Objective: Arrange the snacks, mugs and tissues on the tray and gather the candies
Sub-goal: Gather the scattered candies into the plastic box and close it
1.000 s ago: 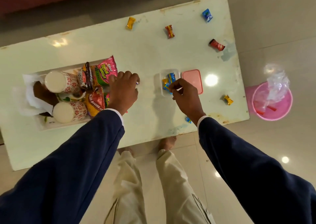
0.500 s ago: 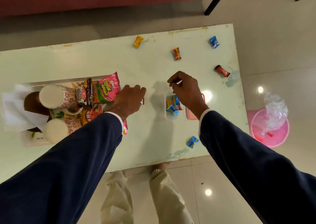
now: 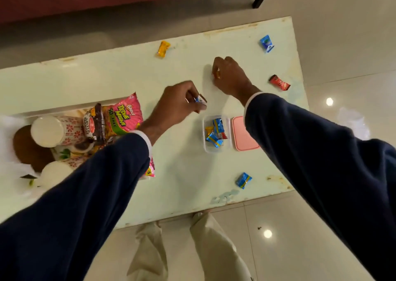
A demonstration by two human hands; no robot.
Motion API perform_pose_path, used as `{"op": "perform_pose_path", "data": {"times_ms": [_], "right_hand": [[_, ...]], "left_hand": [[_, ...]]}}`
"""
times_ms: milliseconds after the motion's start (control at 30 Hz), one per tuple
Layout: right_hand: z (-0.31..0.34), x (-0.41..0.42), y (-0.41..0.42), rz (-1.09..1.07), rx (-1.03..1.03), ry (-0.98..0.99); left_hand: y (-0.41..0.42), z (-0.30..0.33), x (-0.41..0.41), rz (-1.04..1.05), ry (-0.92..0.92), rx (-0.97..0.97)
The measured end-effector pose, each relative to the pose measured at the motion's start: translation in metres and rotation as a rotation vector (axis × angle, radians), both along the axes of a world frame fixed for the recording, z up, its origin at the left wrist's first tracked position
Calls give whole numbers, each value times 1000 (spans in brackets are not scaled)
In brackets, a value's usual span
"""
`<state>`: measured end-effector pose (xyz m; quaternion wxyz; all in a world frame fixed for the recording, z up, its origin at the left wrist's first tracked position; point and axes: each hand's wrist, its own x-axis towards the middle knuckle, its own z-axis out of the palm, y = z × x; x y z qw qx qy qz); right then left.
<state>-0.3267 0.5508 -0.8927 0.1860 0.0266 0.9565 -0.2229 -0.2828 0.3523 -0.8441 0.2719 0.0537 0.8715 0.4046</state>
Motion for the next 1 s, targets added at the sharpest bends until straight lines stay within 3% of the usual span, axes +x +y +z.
{"op": "perform_pose_path", "data": {"times_ms": [200,367,567,767,1000], "right_hand": [[55,67,15,-289,-333,94],[79,153,5,-215,-288,13],[69,190,-7,-538,-518,-78],[66,189,15,-595,-426,-26],[29,59,66,-340,-170,214]], "left_hand": [[15,-7,65,-37,-90,-7],[9,-11,88,44,-102,-5],[4,-1,86,-25,-49,32],[-17,-7,34,-9,164,-107],[-20,-26,-76,125,257,-413]]}}
